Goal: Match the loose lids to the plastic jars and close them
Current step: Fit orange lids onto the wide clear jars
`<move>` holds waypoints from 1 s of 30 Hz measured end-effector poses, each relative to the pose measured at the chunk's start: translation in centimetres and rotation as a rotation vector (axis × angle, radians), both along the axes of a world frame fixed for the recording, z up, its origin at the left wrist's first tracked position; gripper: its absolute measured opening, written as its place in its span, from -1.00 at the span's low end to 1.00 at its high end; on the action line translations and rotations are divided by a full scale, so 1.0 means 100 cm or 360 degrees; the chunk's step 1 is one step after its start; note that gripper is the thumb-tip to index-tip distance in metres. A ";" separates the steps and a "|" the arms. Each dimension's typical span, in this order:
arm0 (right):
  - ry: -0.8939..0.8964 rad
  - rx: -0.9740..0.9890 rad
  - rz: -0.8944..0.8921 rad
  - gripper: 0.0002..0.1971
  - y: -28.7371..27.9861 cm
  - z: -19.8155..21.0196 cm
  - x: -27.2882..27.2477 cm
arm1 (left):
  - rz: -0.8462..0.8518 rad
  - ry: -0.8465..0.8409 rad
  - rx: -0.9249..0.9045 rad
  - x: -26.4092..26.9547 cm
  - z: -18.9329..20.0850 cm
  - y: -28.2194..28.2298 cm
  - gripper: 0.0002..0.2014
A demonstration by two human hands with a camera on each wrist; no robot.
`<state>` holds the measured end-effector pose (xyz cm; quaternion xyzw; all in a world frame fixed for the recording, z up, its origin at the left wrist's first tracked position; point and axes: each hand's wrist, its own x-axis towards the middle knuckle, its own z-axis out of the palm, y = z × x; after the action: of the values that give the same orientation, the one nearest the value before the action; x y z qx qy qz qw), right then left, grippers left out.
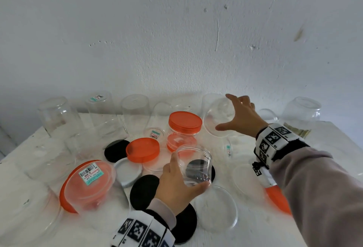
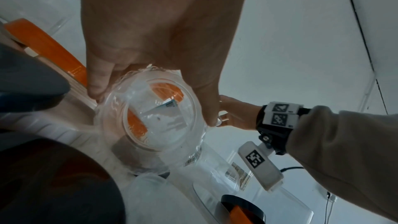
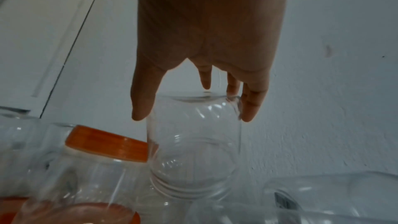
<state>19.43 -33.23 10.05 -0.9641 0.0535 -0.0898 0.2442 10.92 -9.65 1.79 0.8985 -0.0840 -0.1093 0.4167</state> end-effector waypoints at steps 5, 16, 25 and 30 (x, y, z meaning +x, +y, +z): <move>-0.0041 0.0020 -0.0018 0.20 -0.014 0.007 -0.036 | -0.0036 -0.0043 0.0027 0.007 0.006 -0.011 0.15; -0.0133 0.0268 -0.0083 0.26 -0.052 0.012 -0.120 | -0.0096 -0.0280 0.0073 0.003 0.014 -0.039 -0.26; -0.0073 0.0507 -0.0211 0.04 -0.088 -0.004 -0.193 | -0.0420 -0.0818 0.0486 -0.035 0.017 -0.102 -0.28; -0.0013 0.0606 -0.0381 0.16 -0.106 -0.019 -0.236 | -0.0686 -0.0915 0.0587 -0.050 0.011 -0.141 -0.33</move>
<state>-4.17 -43.87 8.12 -0.8870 0.1825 -0.1102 0.4097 5.93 -23.74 2.91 0.9140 -0.3626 0.0483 0.1755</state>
